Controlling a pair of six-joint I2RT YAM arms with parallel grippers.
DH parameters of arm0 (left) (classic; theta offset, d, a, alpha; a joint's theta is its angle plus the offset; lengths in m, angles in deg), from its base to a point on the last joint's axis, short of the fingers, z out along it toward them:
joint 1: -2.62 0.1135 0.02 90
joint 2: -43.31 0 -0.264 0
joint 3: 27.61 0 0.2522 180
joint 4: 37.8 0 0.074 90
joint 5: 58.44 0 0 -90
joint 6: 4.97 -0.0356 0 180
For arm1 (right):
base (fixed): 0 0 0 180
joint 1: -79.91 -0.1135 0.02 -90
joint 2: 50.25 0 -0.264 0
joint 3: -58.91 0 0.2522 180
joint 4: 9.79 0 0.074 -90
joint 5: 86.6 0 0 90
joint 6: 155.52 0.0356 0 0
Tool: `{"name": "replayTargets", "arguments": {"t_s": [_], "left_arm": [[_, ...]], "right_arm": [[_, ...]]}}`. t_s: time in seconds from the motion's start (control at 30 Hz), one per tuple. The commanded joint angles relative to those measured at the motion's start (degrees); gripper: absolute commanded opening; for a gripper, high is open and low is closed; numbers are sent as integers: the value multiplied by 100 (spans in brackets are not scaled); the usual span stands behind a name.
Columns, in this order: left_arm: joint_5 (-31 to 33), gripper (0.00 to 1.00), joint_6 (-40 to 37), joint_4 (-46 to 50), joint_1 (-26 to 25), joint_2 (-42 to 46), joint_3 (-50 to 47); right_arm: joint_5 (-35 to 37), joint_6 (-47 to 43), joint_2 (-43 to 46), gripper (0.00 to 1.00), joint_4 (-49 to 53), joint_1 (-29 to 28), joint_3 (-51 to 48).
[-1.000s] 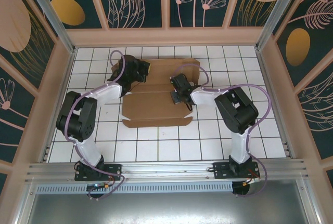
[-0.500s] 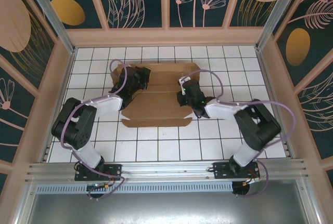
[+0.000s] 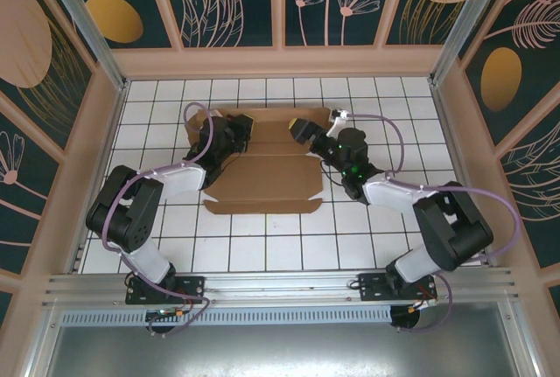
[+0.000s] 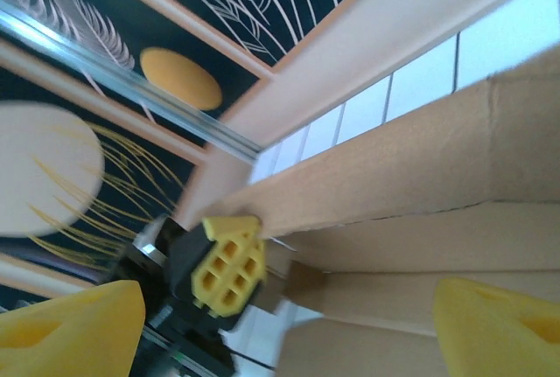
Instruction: Fold the paper box
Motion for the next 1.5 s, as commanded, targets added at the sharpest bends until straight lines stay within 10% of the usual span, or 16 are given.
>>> {"name": "replayTargets", "arguments": {"t_s": [0.0,0.63,0.93,1.47], "left_arm": [[78,7,47,16,-31,-72,-103],[-126,9,197,25,-23,-33,-174],[-136,21,66,-2,-15,24,-182],[-1146,43,-660,-1149,521,-359,-349]], "right_arm": [[-104,1805,-383,84,-1116,4,-46],[428,2530,-1821,52,-1544,232,866],[221,2660,-2117,16,-1927,338,854],[-485,2793,-2247,4,-2594,619,628]]}}
